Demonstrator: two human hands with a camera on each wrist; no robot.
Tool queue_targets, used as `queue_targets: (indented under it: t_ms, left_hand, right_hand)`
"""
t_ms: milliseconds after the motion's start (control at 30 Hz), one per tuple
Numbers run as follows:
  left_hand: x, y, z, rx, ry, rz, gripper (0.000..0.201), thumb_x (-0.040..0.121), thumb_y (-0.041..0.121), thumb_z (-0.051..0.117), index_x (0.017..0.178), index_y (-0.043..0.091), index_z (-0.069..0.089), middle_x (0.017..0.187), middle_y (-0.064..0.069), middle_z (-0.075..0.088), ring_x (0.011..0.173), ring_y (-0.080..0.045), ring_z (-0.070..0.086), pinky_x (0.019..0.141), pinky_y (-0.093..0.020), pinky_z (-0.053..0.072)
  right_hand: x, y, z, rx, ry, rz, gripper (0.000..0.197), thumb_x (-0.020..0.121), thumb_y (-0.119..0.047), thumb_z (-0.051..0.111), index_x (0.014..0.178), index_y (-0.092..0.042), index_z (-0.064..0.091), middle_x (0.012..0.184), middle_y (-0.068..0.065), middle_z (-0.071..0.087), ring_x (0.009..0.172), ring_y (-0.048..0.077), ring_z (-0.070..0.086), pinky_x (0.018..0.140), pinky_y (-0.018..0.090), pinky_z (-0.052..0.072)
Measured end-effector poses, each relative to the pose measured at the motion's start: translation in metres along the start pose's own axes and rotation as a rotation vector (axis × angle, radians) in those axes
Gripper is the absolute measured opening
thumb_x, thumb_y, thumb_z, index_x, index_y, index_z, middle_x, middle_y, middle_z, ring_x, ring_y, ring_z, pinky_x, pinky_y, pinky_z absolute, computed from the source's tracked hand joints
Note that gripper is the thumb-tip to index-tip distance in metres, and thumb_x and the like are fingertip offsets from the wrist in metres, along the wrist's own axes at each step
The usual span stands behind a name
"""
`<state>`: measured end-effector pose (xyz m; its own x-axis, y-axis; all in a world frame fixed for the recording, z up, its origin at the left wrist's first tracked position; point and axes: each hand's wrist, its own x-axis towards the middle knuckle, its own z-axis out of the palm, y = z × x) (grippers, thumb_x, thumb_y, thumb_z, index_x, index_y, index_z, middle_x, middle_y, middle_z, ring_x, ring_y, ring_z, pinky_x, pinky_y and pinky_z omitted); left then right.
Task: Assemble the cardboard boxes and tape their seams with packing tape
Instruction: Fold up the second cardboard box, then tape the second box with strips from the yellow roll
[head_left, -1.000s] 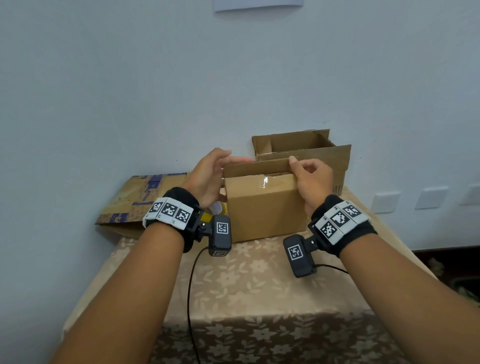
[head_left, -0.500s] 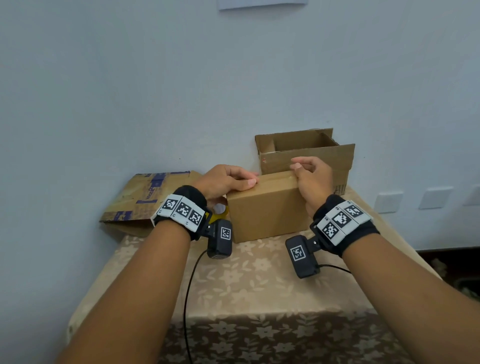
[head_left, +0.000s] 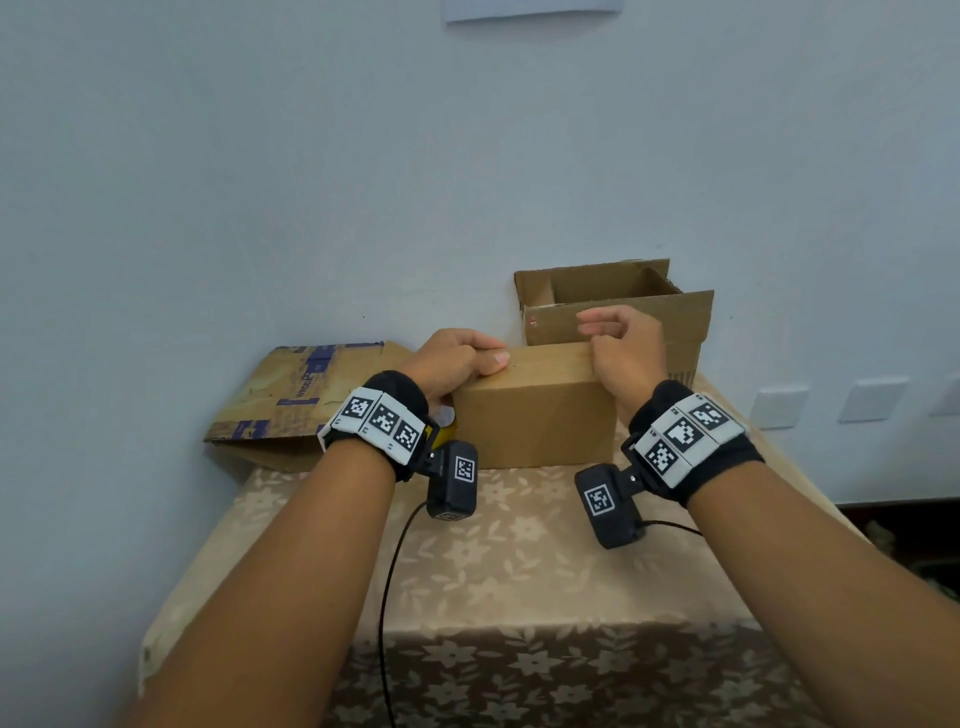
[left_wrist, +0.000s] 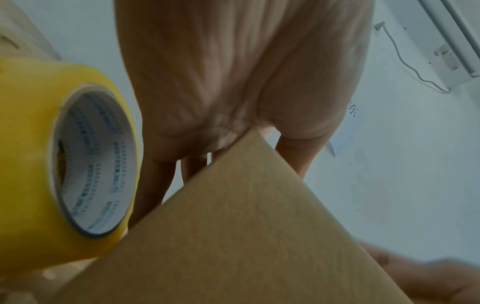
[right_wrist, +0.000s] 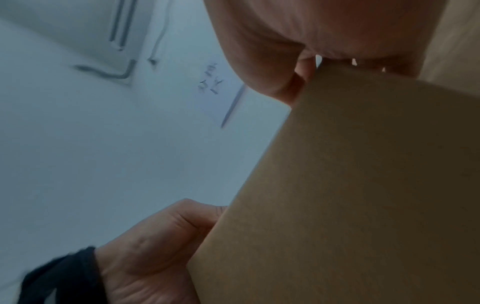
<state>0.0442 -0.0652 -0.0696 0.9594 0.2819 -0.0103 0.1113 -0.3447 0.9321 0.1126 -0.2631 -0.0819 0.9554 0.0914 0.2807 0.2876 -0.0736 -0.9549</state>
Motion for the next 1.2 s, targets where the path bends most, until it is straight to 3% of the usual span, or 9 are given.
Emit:
queue_targets:
  t_ms: [100, 200, 300, 367, 533, 667, 900, 1100, 1200]
  left_hand:
    - [-0.003, 0.001, -0.002, -0.033, -0.011, -0.012, 0.015, 0.093, 0.021, 0.075, 0.107, 0.024, 0.075, 0.11, -0.003, 0.074, 0.109, -0.022, 0.067, 0.093, -0.036, 0.054]
    - [-0.008, 0.004, -0.002, -0.076, -0.018, -0.022, 0.019, 0.09, 0.021, 0.078, 0.109, 0.021, 0.076, 0.107, -0.003, 0.076, 0.098, -0.018, 0.07, 0.074, -0.029, 0.054]
    - [-0.014, 0.006, -0.003, -0.14, -0.042, -0.026, 0.025, 0.09, 0.02, 0.078, 0.114, 0.017, 0.075, 0.108, -0.007, 0.077, 0.091, -0.016, 0.072, 0.065, -0.026, 0.056]
    - [-0.016, 0.005, -0.003, -0.168, -0.062, -0.007, 0.024, 0.092, 0.019, 0.076, 0.115, 0.015, 0.074, 0.106, -0.007, 0.078, 0.088, -0.016, 0.074, 0.065, -0.026, 0.057]
    - [-0.015, 0.004, -0.009, -0.108, -0.055, 0.026, 0.026, 0.092, 0.023, 0.076, 0.116, 0.014, 0.073, 0.108, -0.006, 0.078, 0.096, -0.016, 0.073, 0.078, -0.029, 0.058]
    - [-0.018, 0.011, -0.035, -0.104, 0.099, 0.01, 0.032, 0.093, 0.028, 0.075, 0.121, 0.013, 0.071, 0.122, -0.007, 0.073, 0.115, -0.022, 0.069, 0.097, -0.039, 0.057]
    - [-0.035, -0.002, -0.097, 0.14, 0.308, -0.081, 0.017, 0.091, 0.02, 0.077, 0.099, 0.007, 0.07, 0.095, -0.014, 0.072, 0.073, -0.019, 0.065, 0.063, -0.027, 0.055]
    - [-0.04, -0.015, -0.096, 0.332, 0.223, -0.269, 0.041, 0.086, 0.047, 0.079, 0.101, 0.011, 0.068, 0.096, -0.009, 0.072, 0.083, -0.021, 0.065, 0.061, -0.028, 0.052]
    - [-0.04, -0.015, -0.098, 0.4, 0.157, -0.279, 0.048, 0.082, 0.052, 0.081, 0.106, 0.012, 0.07, 0.099, -0.006, 0.073, 0.089, -0.02, 0.065, 0.062, -0.027, 0.052]
  right_hand:
    - [-0.005, -0.027, 0.003, -0.076, -0.041, -0.134, 0.045, 0.091, 0.015, 0.05, 0.11, -0.02, 0.073, 0.109, -0.013, 0.067, 0.097, -0.009, 0.056, 0.083, 0.01, 0.045]
    - [-0.013, -0.049, 0.019, 0.053, -0.092, -0.207, 0.04, 0.093, 0.013, 0.052, 0.107, -0.018, 0.073, 0.109, -0.008, 0.072, 0.101, -0.002, 0.065, 0.086, 0.011, 0.051]
    - [-0.021, -0.052, 0.042, 0.328, -0.257, 0.009, 0.032, 0.096, 0.009, 0.056, 0.108, -0.017, 0.07, 0.113, 0.002, 0.072, 0.11, 0.013, 0.068, 0.095, 0.028, 0.057]
    - [-0.022, -0.048, 0.053, 0.428, -0.301, 0.116, 0.029, 0.097, 0.009, 0.055, 0.11, -0.014, 0.069, 0.115, 0.007, 0.071, 0.115, 0.018, 0.067, 0.098, 0.032, 0.056]
    - [-0.013, -0.046, 0.067, 0.372, -0.322, 0.111, 0.025, 0.098, 0.004, 0.056, 0.107, -0.014, 0.07, 0.113, 0.008, 0.073, 0.111, 0.019, 0.069, 0.098, 0.034, 0.056]
    - [-0.009, -0.039, 0.076, 0.183, -0.331, 0.048, 0.017, 0.092, -0.003, 0.065, 0.097, -0.017, 0.073, 0.106, 0.007, 0.075, 0.098, 0.017, 0.073, 0.089, 0.03, 0.055]
    - [-0.019, -0.04, 0.085, -0.036, -0.33, -0.059, 0.02, 0.092, -0.004, 0.062, 0.087, -0.018, 0.075, 0.097, 0.0, 0.075, 0.094, 0.016, 0.07, 0.073, 0.021, 0.053]
    - [-0.027, -0.042, 0.089, -0.141, -0.362, -0.113, 0.018, 0.092, -0.006, 0.064, 0.091, -0.017, 0.077, 0.091, -0.005, 0.074, 0.087, 0.004, 0.066, 0.067, 0.014, 0.047]
    - [-0.028, -0.039, 0.09, -0.182, -0.374, -0.15, 0.019, 0.092, -0.008, 0.064, 0.088, -0.02, 0.076, 0.088, -0.008, 0.074, 0.086, 0.005, 0.067, 0.074, 0.018, 0.052]
